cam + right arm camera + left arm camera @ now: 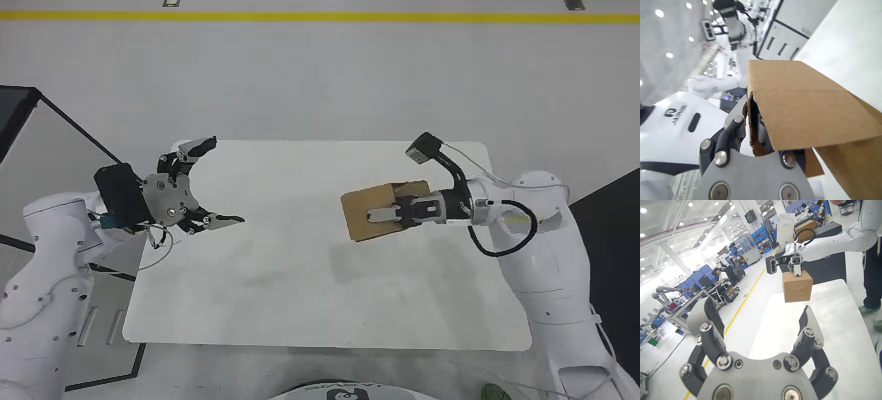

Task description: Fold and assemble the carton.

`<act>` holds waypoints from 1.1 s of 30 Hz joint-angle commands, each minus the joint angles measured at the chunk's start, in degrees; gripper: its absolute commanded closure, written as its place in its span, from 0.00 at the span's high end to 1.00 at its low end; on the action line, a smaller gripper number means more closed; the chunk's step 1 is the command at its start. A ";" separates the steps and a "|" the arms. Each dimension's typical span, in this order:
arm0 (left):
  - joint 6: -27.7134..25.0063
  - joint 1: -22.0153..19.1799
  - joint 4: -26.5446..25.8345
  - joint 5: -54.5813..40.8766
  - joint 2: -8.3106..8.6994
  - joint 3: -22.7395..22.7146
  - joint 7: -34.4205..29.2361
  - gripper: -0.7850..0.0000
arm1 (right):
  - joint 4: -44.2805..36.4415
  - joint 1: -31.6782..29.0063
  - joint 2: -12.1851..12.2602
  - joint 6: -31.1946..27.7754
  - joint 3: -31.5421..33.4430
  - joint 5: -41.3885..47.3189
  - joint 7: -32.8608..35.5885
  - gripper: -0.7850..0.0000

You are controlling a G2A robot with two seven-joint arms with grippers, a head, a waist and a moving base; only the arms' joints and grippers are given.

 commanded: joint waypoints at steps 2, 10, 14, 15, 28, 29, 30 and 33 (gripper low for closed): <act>0.00 0.00 0.00 0.00 0.00 0.00 0.00 1.00 | -0.69 0.62 0.10 -0.30 -0.45 -2.22 0.55 0.00; 0.00 0.00 0.00 0.00 0.00 0.00 0.00 1.00 | -0.69 0.62 0.10 -0.30 -0.45 -2.22 0.55 0.00; 0.00 0.00 0.00 0.00 0.00 0.00 0.00 1.00 | -1.52 0.87 0.22 -0.61 -0.54 -4.49 -0.18 0.00; 0.00 0.00 0.00 0.00 0.00 0.00 0.00 1.00 | -2.54 1.56 0.53 -0.72 -0.41 -8.84 0.00 0.00; 0.00 0.00 0.00 0.00 0.00 0.00 0.00 1.00 | -5.64 15.13 4.74 -5.16 -14.48 -44.64 1.47 0.00; 0.00 0.00 0.00 0.00 0.00 0.00 0.00 1.00 | -5.64 15.13 4.74 -5.16 -14.48 -44.64 1.47 0.00; 0.00 0.00 0.00 0.00 0.00 0.00 0.00 1.00 | -5.64 15.13 4.74 -5.16 -14.48 -44.64 1.47 0.00; 0.00 0.00 0.00 0.00 0.00 0.00 0.00 1.00 | -5.64 15.13 4.74 -5.16 -14.48 -44.64 1.47 0.00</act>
